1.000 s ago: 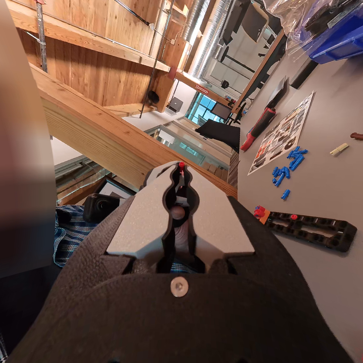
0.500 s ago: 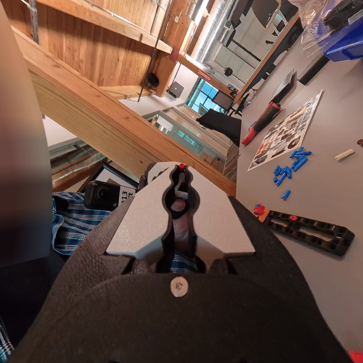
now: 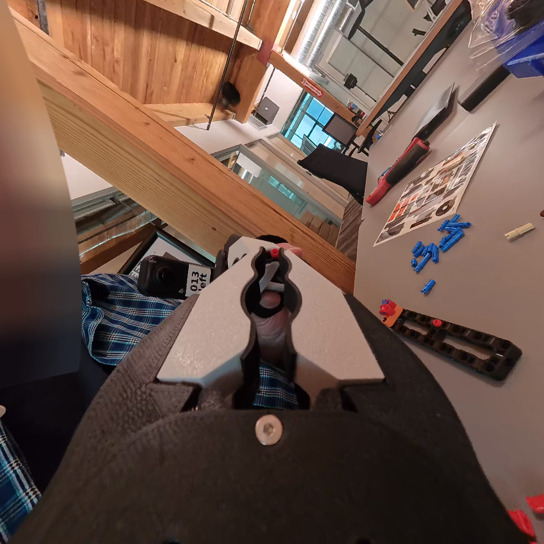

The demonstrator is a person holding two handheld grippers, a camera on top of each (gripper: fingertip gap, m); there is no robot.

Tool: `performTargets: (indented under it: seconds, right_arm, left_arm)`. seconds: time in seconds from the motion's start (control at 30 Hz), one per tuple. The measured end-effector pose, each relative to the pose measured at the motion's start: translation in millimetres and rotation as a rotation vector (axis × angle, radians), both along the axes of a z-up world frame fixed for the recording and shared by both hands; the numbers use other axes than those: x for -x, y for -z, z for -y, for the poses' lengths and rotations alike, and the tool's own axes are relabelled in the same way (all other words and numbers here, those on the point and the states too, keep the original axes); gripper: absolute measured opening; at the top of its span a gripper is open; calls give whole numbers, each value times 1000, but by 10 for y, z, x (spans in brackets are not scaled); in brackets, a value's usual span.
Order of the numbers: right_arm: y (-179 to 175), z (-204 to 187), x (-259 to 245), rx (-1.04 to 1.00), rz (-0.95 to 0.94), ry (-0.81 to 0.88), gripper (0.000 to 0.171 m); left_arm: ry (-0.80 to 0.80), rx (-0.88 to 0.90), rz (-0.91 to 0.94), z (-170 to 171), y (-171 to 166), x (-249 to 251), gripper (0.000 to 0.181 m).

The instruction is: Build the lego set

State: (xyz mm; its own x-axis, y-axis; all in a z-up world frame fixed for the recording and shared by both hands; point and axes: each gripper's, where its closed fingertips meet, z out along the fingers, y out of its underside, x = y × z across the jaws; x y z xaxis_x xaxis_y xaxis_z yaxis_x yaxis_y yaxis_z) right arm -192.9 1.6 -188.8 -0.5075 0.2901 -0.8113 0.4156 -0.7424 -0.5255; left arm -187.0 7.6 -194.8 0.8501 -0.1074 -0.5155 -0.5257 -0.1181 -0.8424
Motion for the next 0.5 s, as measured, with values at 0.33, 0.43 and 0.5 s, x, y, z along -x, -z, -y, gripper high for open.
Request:
performTargets:
  seconds: [0.33,0.43,0.5]
  right_arm:
    - [2,11,-3,-14,5,-21,2]
    - [-6,17,-12,-10,1,-34,2]
    - [-12,18,-14,-3,2,-42,2]
  left_arm:
    - [23,-3,35,8,-4,-16,3]
    - [37,-5,60,14,-8,-23,3]
    - [46,-5,80,17,-16,-27,3]
